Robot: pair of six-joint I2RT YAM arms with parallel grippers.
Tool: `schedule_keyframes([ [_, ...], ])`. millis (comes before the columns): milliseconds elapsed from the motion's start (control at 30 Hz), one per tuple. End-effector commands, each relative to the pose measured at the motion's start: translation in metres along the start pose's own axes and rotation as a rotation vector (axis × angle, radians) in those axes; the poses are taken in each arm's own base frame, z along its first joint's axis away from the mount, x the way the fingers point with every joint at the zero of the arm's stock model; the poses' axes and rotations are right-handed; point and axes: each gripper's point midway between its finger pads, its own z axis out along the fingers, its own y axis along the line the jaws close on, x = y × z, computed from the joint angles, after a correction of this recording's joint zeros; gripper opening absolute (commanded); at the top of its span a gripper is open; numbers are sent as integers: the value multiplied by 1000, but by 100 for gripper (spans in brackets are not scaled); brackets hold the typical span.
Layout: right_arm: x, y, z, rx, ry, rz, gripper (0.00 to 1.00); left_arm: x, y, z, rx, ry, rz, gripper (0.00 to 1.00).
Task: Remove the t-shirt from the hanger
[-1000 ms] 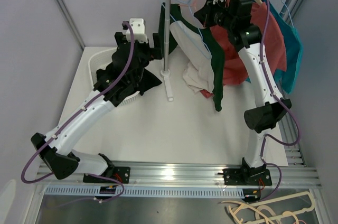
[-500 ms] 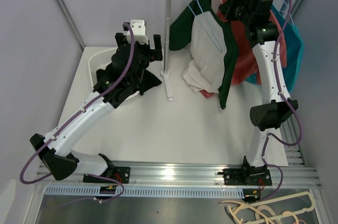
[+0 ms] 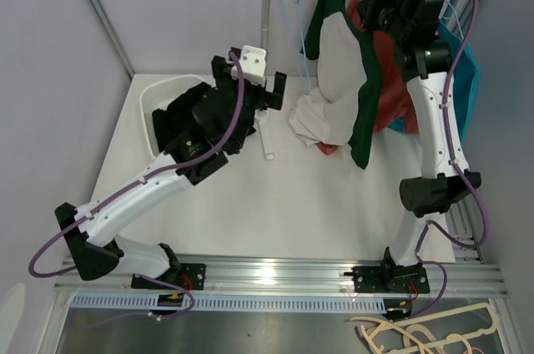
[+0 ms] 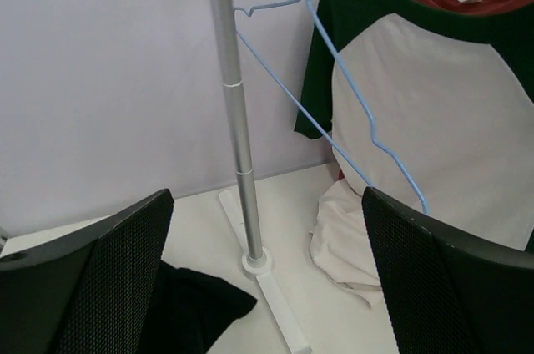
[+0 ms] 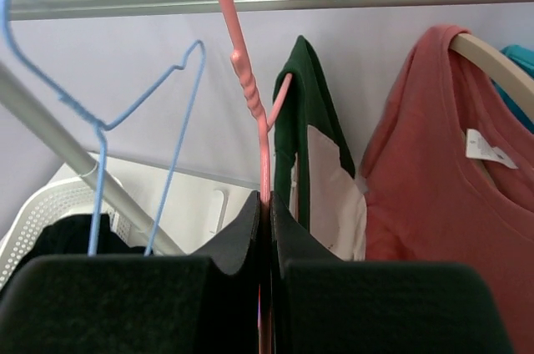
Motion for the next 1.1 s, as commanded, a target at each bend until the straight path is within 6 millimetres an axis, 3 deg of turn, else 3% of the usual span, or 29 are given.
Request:
schedule_keyframes([
  [0, -71, 18, -54, -12, -179, -64, 0, -10, -21, -3, 22, -69, 49, 99],
  [33, -60, 16, -53, 9, -150, -66, 0, -11, -27, -5, 44, -76, 48, 100],
  [100, -61, 22, -70, 32, -154, -85, 0, -9, -45, -13, 91, -87, 38, 100],
  [133, -42, 15, -66, 69, -118, -82, 0, -6, -54, -15, 114, -85, 34, 99],
  [167, -48, 15, -82, 94, -137, -79, 0, -2, -63, -17, 135, -80, 38, 99],
  [233, -29, 9, -86, 152, -103, -38, 0, -1, -85, -27, 180, -95, 35, 100],
  [267, -31, 16, -97, 150, -110, -19, 0, -6, -99, -34, 194, -124, 35, 100],
  [333, -22, 18, -104, 176, -92, 8, 0, 0, -113, -42, 195, -138, 59, 100],
  [367, -8, 12, -105, 226, -70, 22, 0, -1, -115, -46, 178, -145, 67, 99],
  [400, -12, 16, -116, 225, -91, 39, 0, 1, -127, -53, 194, -152, 86, 99],
  [433, -7, 24, -119, 219, -86, 40, 0, -1, -129, -56, 192, -160, 71, 99],
  [467, 4, 19, -121, 262, -69, 40, 0, 0, -137, -62, 220, -153, 66, 99],
  [533, 4, 26, -133, 274, -88, 56, 0, 5, -144, -70, 267, -125, 36, 99],
  [567, 4, 24, -138, 296, -102, 68, 0, 8, -149, -77, 295, -119, 22, 100],
  [600, 18, 16, -140, 348, -89, 70, 0, 8, -152, -82, 318, -120, 9, 99],
  [633, 13, 13, -151, 370, -121, 110, 0, 4, -151, -87, 330, -129, -12, 100],
  [700, 25, 4, -157, 441, -120, 142, 0, 12, -163, -101, 372, -140, -14, 100],
  [767, 22, -2, -169, 488, -156, 198, 0, 9, -173, -116, 418, -174, -36, 100],
  [833, 19, -3, -175, 509, -173, 224, 0, 30, -184, -129, 494, -209, 3, 99],
  [867, 15, -2, -180, 516, -192, 244, 0, 25, -180, -134, 503, -244, -22, 100],
  [900, 12, 3, -181, 510, -199, 247, 0, 46, -180, -141, 527, -241, -18, 99],
  [933, 2, 3, -186, 518, -219, 253, 0, 47, -179, -145, 549, -253, -26, 100],
  [1000, -2, 5, -183, 524, -211, 246, 0, 36, -181, -163, 660, -307, -62, 100],
  [1033, -10, 7, -185, 520, -219, 248, 0, 57, -185, -172, 711, -289, -42, 99],
  [1067, -11, 9, -183, 517, -218, 249, 0, 56, -188, -178, 751, -306, -50, 99],
])
